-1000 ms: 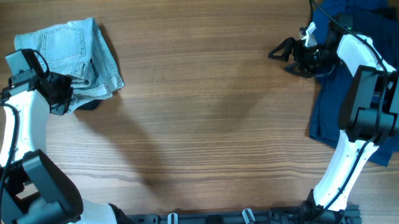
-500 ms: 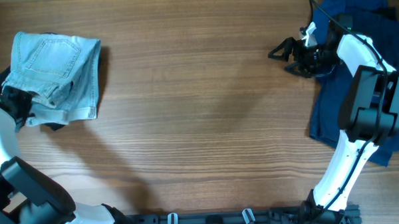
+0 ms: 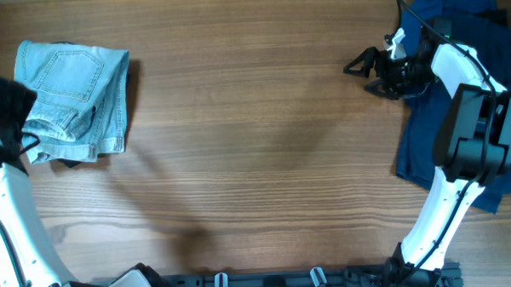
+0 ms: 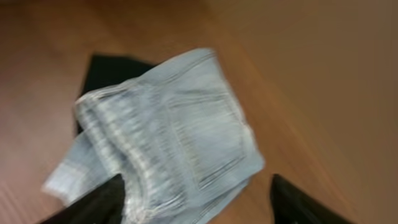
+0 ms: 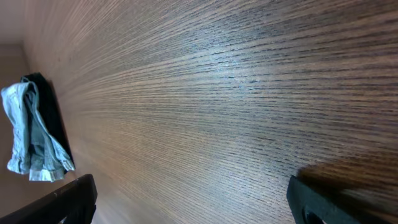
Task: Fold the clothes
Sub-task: 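Press and straighten the jeans bundle with the left gripper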
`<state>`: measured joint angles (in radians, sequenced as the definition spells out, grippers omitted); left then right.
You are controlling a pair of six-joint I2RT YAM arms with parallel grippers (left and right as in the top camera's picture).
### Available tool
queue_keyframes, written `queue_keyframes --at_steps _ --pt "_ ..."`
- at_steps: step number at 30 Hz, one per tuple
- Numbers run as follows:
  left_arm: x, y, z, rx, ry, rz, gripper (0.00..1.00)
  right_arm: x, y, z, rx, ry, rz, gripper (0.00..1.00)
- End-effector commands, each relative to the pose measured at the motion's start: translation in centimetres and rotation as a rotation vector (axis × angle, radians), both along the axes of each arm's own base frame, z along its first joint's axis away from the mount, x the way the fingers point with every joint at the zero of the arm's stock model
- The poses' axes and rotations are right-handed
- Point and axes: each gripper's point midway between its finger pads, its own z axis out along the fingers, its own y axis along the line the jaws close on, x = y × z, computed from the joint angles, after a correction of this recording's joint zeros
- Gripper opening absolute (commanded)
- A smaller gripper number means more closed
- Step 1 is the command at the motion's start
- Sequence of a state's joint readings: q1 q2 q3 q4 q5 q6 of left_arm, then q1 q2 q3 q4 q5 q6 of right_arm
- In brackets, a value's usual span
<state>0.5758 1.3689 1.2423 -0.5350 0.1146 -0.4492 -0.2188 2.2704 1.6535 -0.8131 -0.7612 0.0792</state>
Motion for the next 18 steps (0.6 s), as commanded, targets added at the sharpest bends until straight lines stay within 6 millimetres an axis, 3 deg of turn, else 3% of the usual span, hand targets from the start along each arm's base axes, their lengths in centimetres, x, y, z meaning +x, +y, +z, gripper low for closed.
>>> queue_keyframes --at_steps 1,3,5,8,11,15,18 --pt "3.0 -0.5 -1.7 0.108 0.045 -0.164 0.56 -0.9 -0.9 -2.9 -0.091 0.068 -0.004 0.99" --pt "4.0 0.5 -4.2 0.168 0.12 -0.202 0.61 -0.9 -0.9 -2.9 -0.09 0.069 -0.005 1.0" --pt "4.3 1.6 -8.1 0.16 0.221 -0.192 0.71 -0.9 -0.9 -2.9 -0.091 0.068 -0.005 1.0" --pt "4.1 2.2 -15.2 0.078 0.372 -0.191 0.7 -0.9 -0.9 -2.9 -0.091 0.068 -0.005 1.0" --pt "3.4 1.7 -20.4 0.001 0.478 -0.209 0.72 -0.8 -0.9 -2.9 -0.092 0.065 -0.004 0.99" --pt "3.5 1.9 -23.8 -0.025 0.517 -0.212 0.77 -0.6 -1.0 -2.9 -0.093 0.057 -0.005 1.0" --pt "4.1 2.2 -24.3 -0.015 0.503 -0.21 0.83 -0.7 -0.9 -2.9 -0.093 0.058 -0.005 1.0"
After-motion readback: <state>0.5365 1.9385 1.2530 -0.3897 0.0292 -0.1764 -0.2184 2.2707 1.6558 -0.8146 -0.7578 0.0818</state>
